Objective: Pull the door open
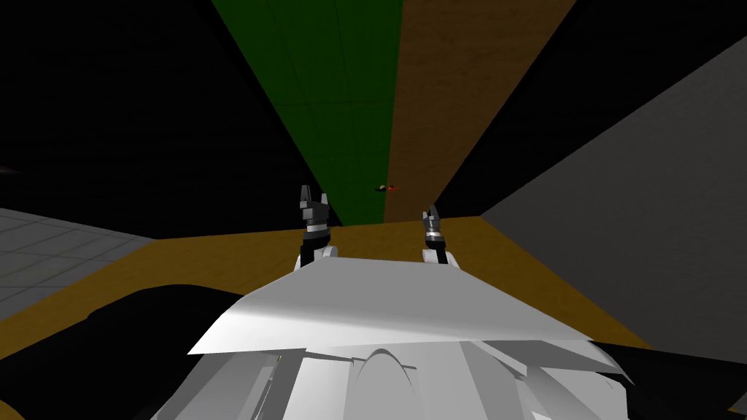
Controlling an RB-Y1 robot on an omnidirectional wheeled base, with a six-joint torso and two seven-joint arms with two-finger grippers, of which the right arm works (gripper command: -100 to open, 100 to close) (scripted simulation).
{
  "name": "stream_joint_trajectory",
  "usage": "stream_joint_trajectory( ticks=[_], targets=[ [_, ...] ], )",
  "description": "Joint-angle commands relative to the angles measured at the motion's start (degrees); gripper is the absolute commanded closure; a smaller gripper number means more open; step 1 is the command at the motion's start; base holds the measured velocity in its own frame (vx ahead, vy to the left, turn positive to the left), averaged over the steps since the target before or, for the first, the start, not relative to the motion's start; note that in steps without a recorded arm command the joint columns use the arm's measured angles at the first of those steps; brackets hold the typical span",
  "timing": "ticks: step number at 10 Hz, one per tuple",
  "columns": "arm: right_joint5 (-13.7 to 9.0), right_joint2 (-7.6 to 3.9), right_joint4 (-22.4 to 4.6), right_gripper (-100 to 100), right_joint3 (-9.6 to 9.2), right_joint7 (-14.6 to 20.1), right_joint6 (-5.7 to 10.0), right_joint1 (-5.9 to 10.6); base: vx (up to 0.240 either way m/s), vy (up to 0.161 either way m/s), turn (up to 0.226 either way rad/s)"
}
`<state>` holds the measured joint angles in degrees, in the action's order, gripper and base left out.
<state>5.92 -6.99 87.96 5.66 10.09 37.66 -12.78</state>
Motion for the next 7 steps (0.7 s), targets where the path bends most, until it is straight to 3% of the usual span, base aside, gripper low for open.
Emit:
stream_joint_trajectory(
  ticks=[1, 3, 4, 7],
  targets=[
    [0.1, -0.1, -1.6, -100, 0.16, 0.1, 0.36, 0.81, 0.073, 0.007, 0.013],
    [0.2, -0.47, -5.3, -100, 0.52, 0.4, 1.18, 2.16, 0.072, 0.002, 0.048],
    [0.2, -0.47, -5.3, -100, 0.52, 0.4, 1.18, 2.16, 0.062, 0.006, 0.021],
    [0.5, -1.01, -10.8, -100, 1.05, 1.0, 2.42, 4.19, 0.087, 0.021, 0.047]
  ],
)
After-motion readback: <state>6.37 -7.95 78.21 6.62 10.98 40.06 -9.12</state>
